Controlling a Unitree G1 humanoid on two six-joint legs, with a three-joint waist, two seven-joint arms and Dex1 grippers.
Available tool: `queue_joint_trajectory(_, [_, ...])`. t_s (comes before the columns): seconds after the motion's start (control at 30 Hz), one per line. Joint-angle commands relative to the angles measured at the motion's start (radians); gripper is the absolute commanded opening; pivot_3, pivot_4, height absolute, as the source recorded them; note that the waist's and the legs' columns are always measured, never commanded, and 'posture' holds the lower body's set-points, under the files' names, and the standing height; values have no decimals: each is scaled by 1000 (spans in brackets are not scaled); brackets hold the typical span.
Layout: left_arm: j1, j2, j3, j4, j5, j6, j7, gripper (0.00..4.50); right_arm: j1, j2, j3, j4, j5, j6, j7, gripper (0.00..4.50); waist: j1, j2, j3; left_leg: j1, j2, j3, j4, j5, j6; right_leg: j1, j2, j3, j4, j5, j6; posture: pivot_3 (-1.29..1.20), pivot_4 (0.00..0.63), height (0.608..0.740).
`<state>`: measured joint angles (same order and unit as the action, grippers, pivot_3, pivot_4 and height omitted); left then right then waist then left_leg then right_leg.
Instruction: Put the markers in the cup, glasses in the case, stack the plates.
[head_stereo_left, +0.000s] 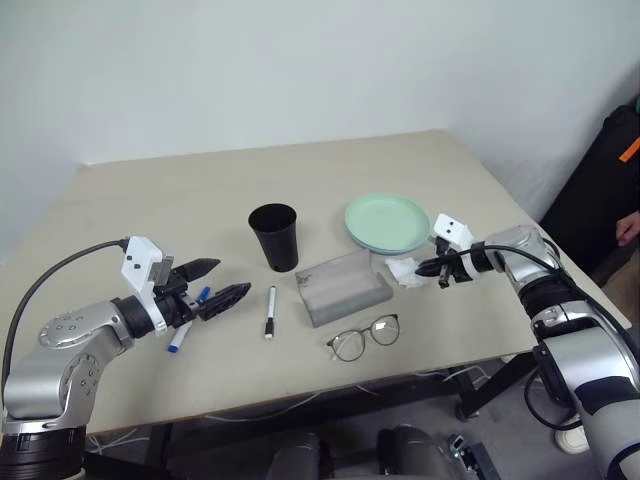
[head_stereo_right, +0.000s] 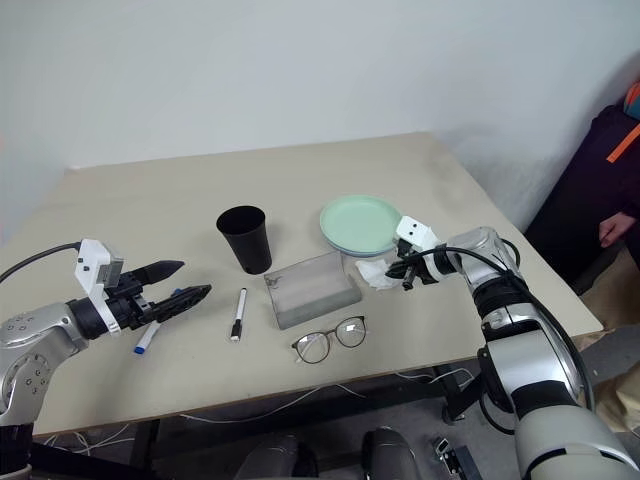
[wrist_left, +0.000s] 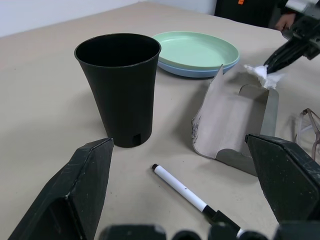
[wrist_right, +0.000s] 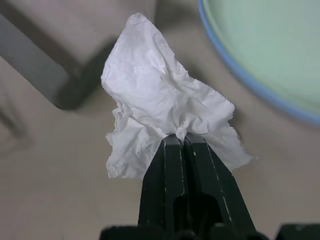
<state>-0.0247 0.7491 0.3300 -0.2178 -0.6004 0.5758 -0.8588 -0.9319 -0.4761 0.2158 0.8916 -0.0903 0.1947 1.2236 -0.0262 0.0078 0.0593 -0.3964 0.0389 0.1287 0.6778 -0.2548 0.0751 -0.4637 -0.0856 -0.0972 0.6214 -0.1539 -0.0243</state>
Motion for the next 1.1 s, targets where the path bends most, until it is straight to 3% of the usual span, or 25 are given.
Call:
queue_joint_trajectory(0.03, [-28, 11, 7, -9, 1, -13, -1, 4500, -111, 40, -70, -31, 59, -3, -71, 16, -4, 0, 0, 0, 0, 0, 0, 0, 0, 0, 0, 0, 0, 0, 0, 0, 0, 738])
queue_joint_trajectory(0.37, [-33, 5, 2, -17, -4, -8, 2, 4500, -274, 205, -75, 241, -21, -105, -465, 16, -10, -2, 0, 0, 2, 1, -2, 0, -2, -1, 1, -1, 0, 1, -1, 0, 0, 738])
queue_joint_trajectory(0.63, [-16, 2, 11, -33, -11, -5, 12, 4500, -311, 258, -76, 377, -74, -171, -697, 16, -24, -2, 0, -2, 1, 3, -4, 1, -5, -4, 0, 1, 0, 2, -2, 0, 0, 738])
queue_joint_trajectory(0.73, [-14, 3, 11, -35, -13, -4, 14, 4500, -316, 261, -81, 396, -81, -180, -737, 646, -27, -2, 0, -1, 1, 3, -4, 0, -5, -3, 1, 1, 0, 2, -2, 0, 0, 738])
queue_joint_trajectory(1.1, [-46, -7, -30, -25, 3, -10, 24, 4500, -352, 201, -124, 367, -56, -204, -685, 4343, -26, -2, 0, 1, 1, 3, -4, 0, -4, -2, 1, 1, 0, 2, -2, 0, 0, 738])
